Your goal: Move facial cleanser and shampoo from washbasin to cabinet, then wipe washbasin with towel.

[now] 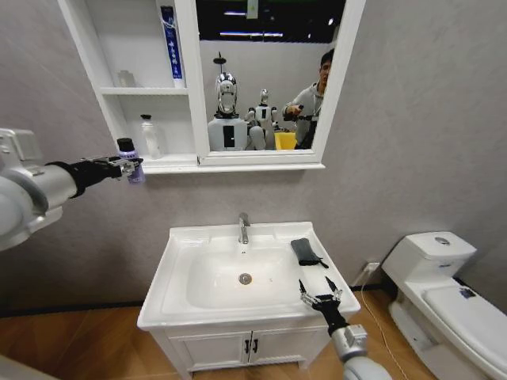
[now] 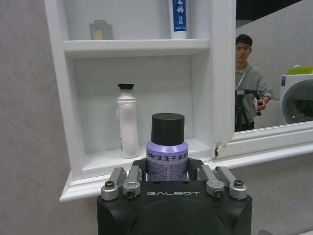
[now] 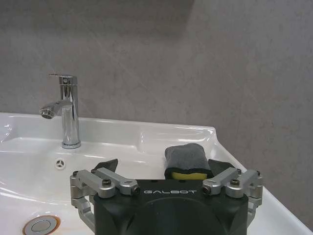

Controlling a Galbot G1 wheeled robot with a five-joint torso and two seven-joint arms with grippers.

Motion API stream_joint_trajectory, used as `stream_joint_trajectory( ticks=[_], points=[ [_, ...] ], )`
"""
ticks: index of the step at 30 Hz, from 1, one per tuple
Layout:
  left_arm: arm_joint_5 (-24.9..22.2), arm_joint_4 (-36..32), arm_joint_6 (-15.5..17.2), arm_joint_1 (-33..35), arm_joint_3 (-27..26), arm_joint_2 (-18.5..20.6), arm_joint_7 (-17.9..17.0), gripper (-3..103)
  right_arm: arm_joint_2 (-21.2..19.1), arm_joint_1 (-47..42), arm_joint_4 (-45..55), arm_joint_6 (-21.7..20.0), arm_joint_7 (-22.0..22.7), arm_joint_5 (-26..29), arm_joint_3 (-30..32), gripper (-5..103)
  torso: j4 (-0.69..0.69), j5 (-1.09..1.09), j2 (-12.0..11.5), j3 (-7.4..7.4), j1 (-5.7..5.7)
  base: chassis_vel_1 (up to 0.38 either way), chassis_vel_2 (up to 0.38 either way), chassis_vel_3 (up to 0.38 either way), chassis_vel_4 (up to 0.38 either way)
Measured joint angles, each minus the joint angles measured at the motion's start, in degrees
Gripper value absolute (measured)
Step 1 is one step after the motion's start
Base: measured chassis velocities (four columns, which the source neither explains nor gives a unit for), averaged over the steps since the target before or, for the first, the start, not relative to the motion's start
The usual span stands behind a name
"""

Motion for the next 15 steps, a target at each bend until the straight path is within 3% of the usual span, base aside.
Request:
stream_joint_trajectory(
  ticks=[4,9,15],
  points=[
    [-1.67,1.54,-0.30,-1.37,-0.25,2.67,0.86,43,-0.35,1.15,-0.53,-0.18,0.00,0.24,-0.50,100,0.00,0.01,0.00,0.00,0.00,0.000,0.000,0.000,0.000],
    [1.62,4.70,-0.54,0.46,-0.89,5.08,3.84,43,0.39,1.14,-0.67,-0.25,-0.05,0.08,-0.95,100,0.00,0.01,0.00,0.00,0.00,0.000,0.000,0.000,0.000],
    [4.23,5.75,0.23,1.92,-0.76,3.29,3.78,43,1.20,-0.14,4.33,-0.83,-0.15,0.55,-0.44,100,0.00,-0.03,0.00,0.00,0.00,0.000,0.000,0.000,0.000]
  ],
)
